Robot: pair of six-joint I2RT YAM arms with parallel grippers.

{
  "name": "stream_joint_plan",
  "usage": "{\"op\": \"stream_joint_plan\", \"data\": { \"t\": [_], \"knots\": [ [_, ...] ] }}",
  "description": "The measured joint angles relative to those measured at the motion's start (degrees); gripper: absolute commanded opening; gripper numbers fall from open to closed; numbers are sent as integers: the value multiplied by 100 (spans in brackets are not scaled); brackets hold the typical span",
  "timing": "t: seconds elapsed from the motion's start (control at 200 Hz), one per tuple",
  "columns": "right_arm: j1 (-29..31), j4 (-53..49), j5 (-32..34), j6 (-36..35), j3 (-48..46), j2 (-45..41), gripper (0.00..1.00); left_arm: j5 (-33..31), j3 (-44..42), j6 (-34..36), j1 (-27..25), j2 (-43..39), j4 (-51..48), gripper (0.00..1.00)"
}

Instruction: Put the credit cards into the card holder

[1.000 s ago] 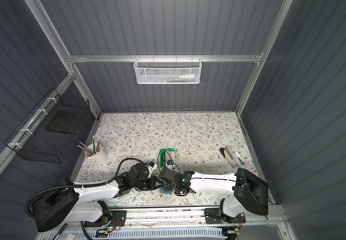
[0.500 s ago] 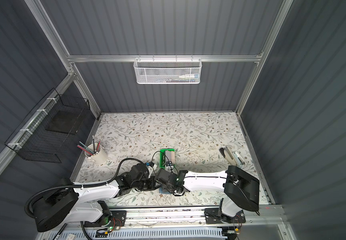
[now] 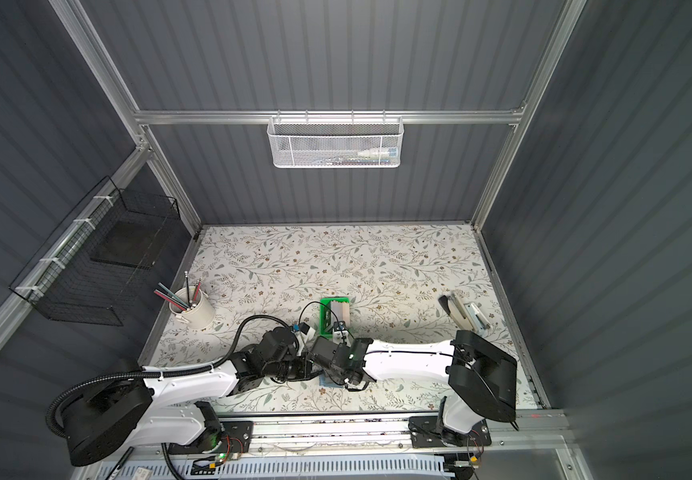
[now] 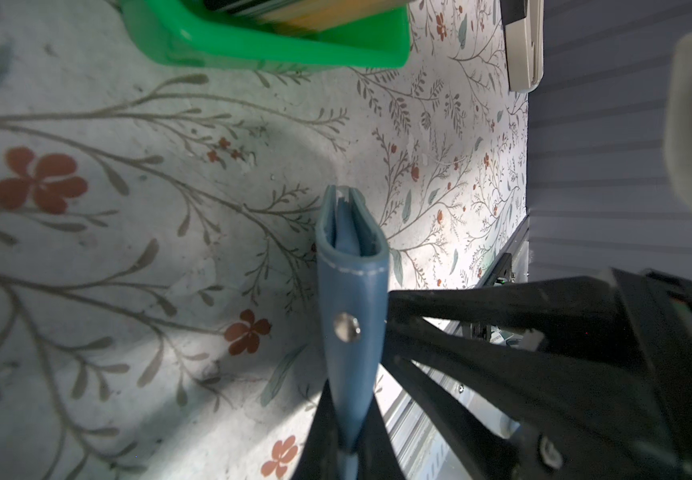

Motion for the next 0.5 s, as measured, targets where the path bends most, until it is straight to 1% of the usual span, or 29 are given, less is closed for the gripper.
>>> {"op": "stream_joint_plan", "data": {
  "t": [0.105,0.2,0.315,0.5],
  "knots": [
    [4,-7,9,4,2,2,14,-22,2,0,-7,0,0,2],
    [-9,-260,153,31,9,22,12,-22,2,0,-13,0,-17,2],
    [-9,-555,304,87,37,103,12,-22,2,0,-13,0,-22,2],
    [-9,-555,323,81,37,118,13,-22,2,0,-39,0,-22,2]
  ]
}}
